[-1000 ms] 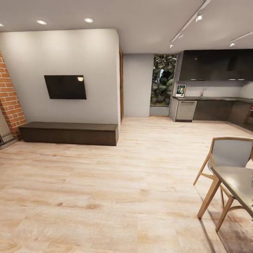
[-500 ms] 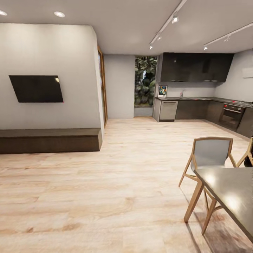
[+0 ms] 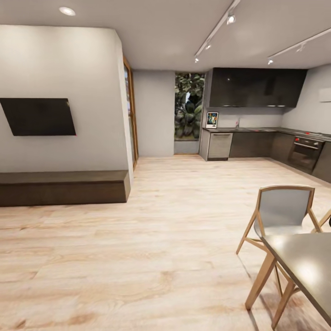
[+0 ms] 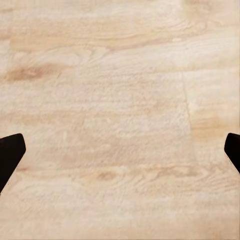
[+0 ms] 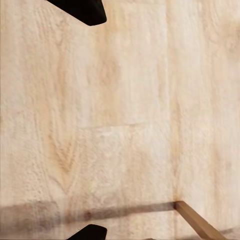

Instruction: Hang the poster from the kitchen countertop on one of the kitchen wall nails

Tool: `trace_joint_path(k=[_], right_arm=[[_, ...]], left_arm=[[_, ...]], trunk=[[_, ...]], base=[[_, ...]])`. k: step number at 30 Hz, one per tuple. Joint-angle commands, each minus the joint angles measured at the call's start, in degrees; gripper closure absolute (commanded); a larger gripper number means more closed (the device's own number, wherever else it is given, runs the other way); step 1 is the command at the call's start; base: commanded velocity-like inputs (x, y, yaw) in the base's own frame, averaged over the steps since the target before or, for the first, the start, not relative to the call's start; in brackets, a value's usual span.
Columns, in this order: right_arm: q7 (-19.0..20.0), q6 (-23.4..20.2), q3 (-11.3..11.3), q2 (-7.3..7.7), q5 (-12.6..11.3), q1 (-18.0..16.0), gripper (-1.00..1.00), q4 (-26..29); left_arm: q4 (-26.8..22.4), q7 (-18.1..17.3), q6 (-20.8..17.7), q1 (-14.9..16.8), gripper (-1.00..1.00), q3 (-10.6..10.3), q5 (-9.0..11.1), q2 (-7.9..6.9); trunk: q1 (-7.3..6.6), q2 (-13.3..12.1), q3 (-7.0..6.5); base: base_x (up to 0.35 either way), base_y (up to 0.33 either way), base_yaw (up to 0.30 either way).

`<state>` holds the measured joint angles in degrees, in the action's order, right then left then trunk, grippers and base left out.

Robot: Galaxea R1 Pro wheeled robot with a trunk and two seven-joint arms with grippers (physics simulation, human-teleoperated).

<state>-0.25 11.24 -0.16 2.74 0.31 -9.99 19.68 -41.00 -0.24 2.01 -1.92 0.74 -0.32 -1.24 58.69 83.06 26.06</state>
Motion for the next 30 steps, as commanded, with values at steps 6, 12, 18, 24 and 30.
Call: trace_joint_path(k=[6,12,18,24,30], right_arm=[[0.0,0.2,0.0,0.06,0.0,0.0,-1.00,-0.1],[0.0,0.1,0.0,0.07,0.1,0.0,-1.00,-0.1],[0.0,0.1,0.1,0.08,0.1,0.0,-1.00,-0.1],[0.0,0.1,0.1,0.08,0.1,0.0,-1.00,-0.2],[0.0,0.1,0.1,0.08,0.1,0.0,-1.00,-0.2]], left_arm=[[0.0,0.0,0.1,0.0,-1.00,0.0,0.0,0.01],[0.0,0.0,0.1,0.0,-1.00,0.1,0.0,0.01],[0.0,0.0,0.1,0.0,-1.00,0.1,0.0,0.01],[0.0,0.0,0.1,0.0,-1.00,0.0,0.0,0.01],[0.0,0.0,0.1,0.0,-1.00,0.0,0.0,-0.22]], trunk=[[0.04,0.0,0.05],[0.04,0.0,0.05],[0.04,0.0,0.05],[0.04,0.0,0.05],[0.04,0.0,0.05]], base=[[0.333,-0.002,0.000],[0.333,0.000,0.000],[0.332,0.000,0.000],[0.333,0.000,0.000],[0.333,-0.002,0.000]])
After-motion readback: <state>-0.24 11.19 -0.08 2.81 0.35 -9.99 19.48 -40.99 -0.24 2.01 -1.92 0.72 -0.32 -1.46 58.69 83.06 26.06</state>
